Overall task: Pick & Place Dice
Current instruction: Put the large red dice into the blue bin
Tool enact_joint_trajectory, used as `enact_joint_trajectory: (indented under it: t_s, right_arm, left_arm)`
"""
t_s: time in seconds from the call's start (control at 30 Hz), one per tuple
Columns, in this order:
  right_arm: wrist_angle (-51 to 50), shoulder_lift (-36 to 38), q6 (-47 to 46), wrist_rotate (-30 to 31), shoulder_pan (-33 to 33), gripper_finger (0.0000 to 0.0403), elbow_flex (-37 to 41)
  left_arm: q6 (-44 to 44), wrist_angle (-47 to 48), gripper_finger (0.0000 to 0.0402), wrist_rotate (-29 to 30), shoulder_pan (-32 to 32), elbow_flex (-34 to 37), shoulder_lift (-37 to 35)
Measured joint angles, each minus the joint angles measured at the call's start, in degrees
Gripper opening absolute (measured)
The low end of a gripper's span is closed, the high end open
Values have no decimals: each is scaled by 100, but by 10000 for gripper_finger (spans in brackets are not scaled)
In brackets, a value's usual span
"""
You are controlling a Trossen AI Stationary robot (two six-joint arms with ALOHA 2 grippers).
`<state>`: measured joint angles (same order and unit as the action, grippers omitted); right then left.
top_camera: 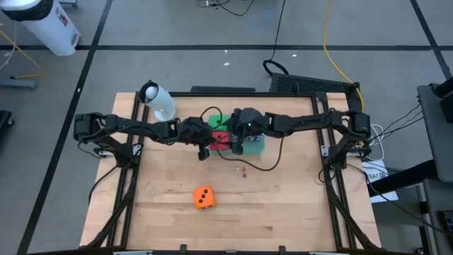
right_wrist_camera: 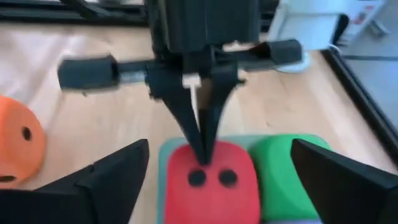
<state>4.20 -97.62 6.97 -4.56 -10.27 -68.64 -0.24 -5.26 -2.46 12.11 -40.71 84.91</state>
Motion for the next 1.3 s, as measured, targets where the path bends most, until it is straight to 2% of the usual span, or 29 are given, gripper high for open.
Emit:
enact_joint_trajectory:
  t_s: [0.1, 0.33, 0.47, 0.6, 0.73, 0.9, 1.0, 1.17, 1.3]
  right_arm:
    - [-505, 125, 12, 304, 105, 320, 13]
    - [-669, 150, -196, 315, 180, 165, 37]
    - [-861, 168, -361, 319, 142, 86, 193]
    - [-1298, 290, -522, 289, 96, 13, 389]
    - [-1363, 268, -615, 263, 77, 15, 605]
    - [-1050, 97, -515, -281, -13, 2, 604]
    - [-694, -109, -486, -327, -38, 3, 610]
    - [-207, -523, -541, -887, -182, 1, 598]
    - [-127, -756, -535, -904, -244, 1, 488]
  left_arm:
    - [2, -180, 21, -16, -46, 12, -67]
    - [-6, -337, 21, -47, -61, 9, -412]
    - [-192, 158, 21, 12, -62, -3, -716]
    - [-499, 967, 21, 377, -52, 0, -844]
    - [-857, 1617, 21, 747, -52, 4, -870]
    - [-1145, 1740, 21, 880, -52, 9, -827]
    - [-1194, 1744, 21, 853, -36, 0, -725]
    - [-1092, 1699, 21, 678, 107, -1, -398]
    - [-1015, 1300, 21, 219, 244, 0, -92]
